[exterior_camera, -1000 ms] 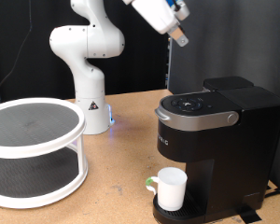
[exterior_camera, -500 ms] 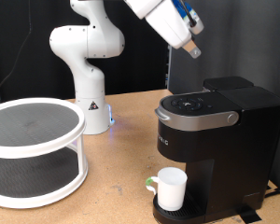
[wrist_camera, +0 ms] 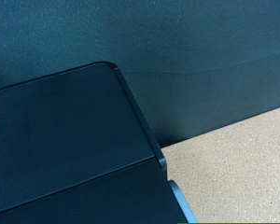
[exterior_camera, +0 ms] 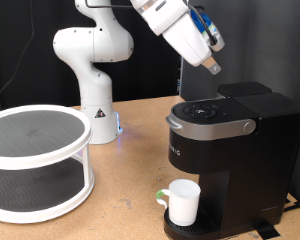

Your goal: Make a cup of coffee with the keurig machine

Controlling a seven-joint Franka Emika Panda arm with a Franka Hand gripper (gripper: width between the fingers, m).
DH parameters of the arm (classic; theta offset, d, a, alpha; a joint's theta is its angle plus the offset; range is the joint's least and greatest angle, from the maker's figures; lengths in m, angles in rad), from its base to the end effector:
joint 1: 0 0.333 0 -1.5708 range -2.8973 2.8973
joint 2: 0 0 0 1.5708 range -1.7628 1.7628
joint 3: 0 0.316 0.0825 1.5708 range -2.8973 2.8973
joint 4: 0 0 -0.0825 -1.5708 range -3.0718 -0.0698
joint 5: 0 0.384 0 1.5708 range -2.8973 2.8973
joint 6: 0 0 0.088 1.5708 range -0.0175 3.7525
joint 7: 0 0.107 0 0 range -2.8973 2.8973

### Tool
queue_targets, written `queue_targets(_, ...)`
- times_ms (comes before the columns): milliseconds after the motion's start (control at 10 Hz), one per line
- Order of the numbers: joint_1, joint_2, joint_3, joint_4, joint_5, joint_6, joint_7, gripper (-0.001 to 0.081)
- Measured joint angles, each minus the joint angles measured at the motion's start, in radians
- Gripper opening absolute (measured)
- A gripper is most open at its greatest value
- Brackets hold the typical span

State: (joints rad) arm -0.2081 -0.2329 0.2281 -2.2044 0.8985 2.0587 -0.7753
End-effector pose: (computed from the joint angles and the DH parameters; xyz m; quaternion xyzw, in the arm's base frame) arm 0.4982 0.0575 0.5000 -0.9118 -0.1774 -0.1753 0.3262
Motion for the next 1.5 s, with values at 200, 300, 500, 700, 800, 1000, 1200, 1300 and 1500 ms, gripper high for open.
queue_targets(200, 0.0, 0.0, 0.006, 0.0, 0.007, 0.004, -0.004, 0.0806)
queue_targets(300, 0.0, 0.0, 0.009, -0.002, 0.007, 0.008, -0.005, 0.0806)
queue_targets(500, 0.0, 0.0, 0.02, -0.012, 0.007, 0.035, -0.005, 0.0806)
queue_targets(700, 0.0, 0.0, 0.027, -0.02, 0.007, 0.041, -0.005, 0.0806)
queue_targets(800, 0.0, 0.001, 0.029, -0.027, 0.007, 0.044, -0.005, 0.0806)
queue_targets(1000, 0.0, 0.001, 0.035, -0.049, 0.004, 0.058, -0.008, 0.0806)
queue_targets(1200, 0.0, 0.001, 0.037, -0.072, 0.005, 0.076, -0.028, 0.0806)
queue_targets(1300, 0.0, 0.002, 0.038, -0.082, 0.005, 0.084, -0.035, 0.0806)
queue_targets(1500, 0.0, 0.003, 0.043, -0.102, 0.005, 0.116, -0.039, 0.0702)
